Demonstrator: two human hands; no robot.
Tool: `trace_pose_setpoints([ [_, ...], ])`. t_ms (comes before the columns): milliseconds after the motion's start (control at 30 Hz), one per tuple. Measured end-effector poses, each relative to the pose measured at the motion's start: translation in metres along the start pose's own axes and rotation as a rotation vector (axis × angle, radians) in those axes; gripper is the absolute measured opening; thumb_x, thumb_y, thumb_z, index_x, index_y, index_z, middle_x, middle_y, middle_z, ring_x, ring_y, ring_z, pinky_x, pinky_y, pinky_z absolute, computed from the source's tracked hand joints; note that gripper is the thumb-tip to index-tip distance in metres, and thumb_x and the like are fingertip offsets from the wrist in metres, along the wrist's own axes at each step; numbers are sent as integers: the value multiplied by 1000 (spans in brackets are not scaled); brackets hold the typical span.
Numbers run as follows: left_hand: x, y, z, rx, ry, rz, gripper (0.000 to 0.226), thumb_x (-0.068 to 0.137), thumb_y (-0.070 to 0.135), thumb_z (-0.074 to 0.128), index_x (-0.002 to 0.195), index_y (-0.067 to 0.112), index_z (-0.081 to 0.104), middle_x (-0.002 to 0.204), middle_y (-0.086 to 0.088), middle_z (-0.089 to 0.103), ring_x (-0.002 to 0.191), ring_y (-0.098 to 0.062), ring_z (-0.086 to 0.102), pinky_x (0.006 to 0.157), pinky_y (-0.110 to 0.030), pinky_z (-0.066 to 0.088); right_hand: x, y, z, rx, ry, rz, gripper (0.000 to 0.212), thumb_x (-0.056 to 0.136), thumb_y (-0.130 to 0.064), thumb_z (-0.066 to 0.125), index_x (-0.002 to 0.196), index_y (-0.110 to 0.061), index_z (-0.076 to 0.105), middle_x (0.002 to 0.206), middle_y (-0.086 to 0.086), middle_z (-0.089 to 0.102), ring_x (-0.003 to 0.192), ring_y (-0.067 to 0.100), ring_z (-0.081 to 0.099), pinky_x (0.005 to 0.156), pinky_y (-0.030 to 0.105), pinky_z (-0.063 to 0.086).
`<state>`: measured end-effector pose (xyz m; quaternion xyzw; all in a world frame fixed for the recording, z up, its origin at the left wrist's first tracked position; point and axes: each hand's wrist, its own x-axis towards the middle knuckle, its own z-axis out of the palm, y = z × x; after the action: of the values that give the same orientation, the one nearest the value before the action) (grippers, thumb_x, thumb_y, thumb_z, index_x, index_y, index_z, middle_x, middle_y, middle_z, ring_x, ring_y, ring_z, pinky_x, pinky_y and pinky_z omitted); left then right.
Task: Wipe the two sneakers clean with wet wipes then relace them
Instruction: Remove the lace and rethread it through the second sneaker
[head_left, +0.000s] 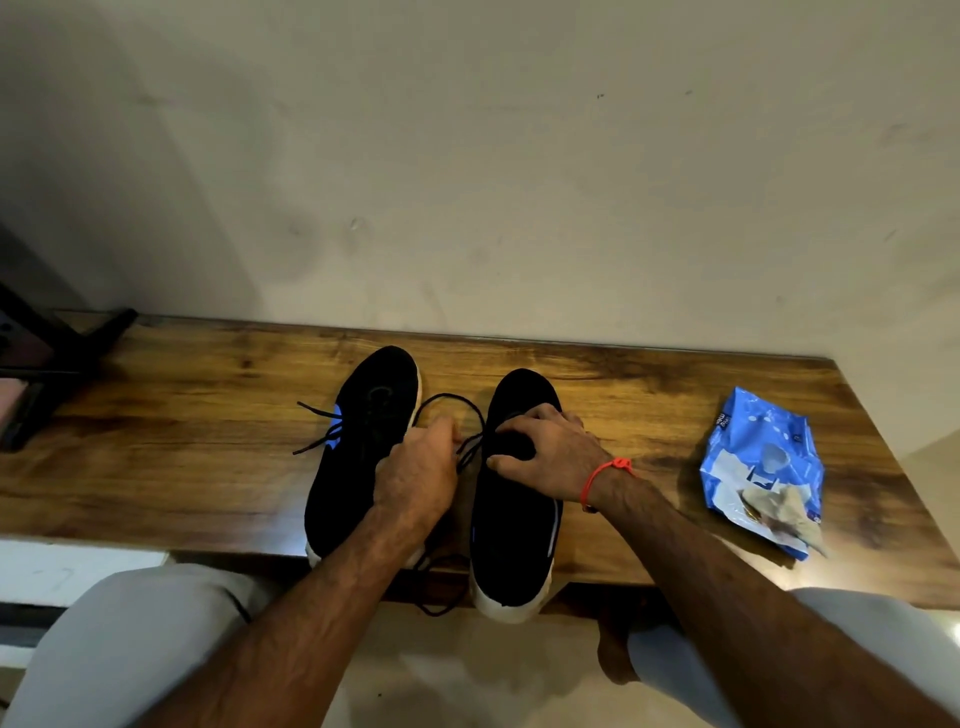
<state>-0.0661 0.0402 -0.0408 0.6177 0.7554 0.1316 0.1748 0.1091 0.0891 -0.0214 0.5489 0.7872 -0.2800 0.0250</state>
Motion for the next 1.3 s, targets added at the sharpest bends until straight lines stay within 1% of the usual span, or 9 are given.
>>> trace_pose_setpoints([
  [133, 11, 10, -16, -517, 153, -30, 16, 96, 20, 70, 98, 27, 55, 87, 5, 69, 76, -10, 69, 65, -28, 60, -2, -7, -1, 36, 163, -47, 55, 86, -69, 54, 132, -38, 54, 139, 0, 40, 134, 26, 27, 107, 49, 28],
  [233, 13, 22, -29, -1008, 40, -189, 22, 92, 11, 74, 103, 18, 57, 89, -8, 76, 78, -18, 76, 71, -37, 64, 1, -12, 0, 175, 170, -108, 49, 86, -67, 54, 123, -37, 62, 133, -2, 48, 129, 24, 35, 108, 51, 31],
  [333, 12, 26, -30, -1171, 60, -208, 24, 91, 6, 73, 106, 12, 56, 95, -14, 74, 78, -22, 76, 72, -40, 64, 6, -11, 2, 347, 224, -190, 35, 87, -61, 55, 105, -34, 69, 109, -9, 64, 109, 18, 57, 93, 49, 47],
  [433, 11, 28, -31, -1201, 159, -180, 21, 92, 4, 71, 106, 9, 55, 97, -13, 71, 77, -21, 76, 66, -35, 64, 6, -10, -3, 505, 257, -207, 15, 97, -35, 61, 95, -27, 73, 87, -14, 70, 86, 5, 64, 83, 35, 52],
  [633, 13, 27, -32, -1263, 250, -158, 16, 94, 1, 68, 95, 11, 56, 95, -12, 67, 81, -26, 76, 73, -38, 64, 3, -5, -21, 766, 299, -119, 4, 90, -23, 71, 87, -22, 74, 66, -6, 70, 65, 6, 65, 69, 25, 54],
  [833, 19, 20, -27, -1042, 247, -239, 23, 92, 9, 74, 103, 16, 56, 114, -14, 63, 89, -22, 73, 77, -41, 63, 6, -2, -23, 960, 315, -126, 16, 95, 2, 59, 102, -5, 72, 79, 2, 73, 73, 2, 67, 77, 19, 54],
  [1000, 11, 22, -26, -433, 333, 49, 35, 97, 38, 65, 130, 34, 58, 131, 3, 46, 120, -16, 39, 97, -39, 40, 4, 0, -27, 898, 338, -112, 12, 86, -14, 75, 87, -14, 63, 77, 4, 76, 77, 15, 74, 77, 30, 57],
  [1167, 4, 37, -27, -708, 96, 264, 27, 102, 25, 61, 125, 19, 71, 109, 8, 76, 99, 3, 69, 86, -15, 54, 3, -3, -26, 1007, 331, -90, 18, 76, -25, 82, 77, -11, 70, 70, 0, 73, 64, 6, 64, 62, 21, 51],
  [1300, 7, 37, -24, -777, 114, 204, 26, 87, 17, 78, 113, 17, 77, 97, 10, 78, 85, -2, 73, 81, -22, 60, -1, -2, -26, 1117, 273, -43, 14, 91, -20, 70, 81, -11, 74, 65, -4, 70, 56, 4, 57, 57, 19, 46],
])
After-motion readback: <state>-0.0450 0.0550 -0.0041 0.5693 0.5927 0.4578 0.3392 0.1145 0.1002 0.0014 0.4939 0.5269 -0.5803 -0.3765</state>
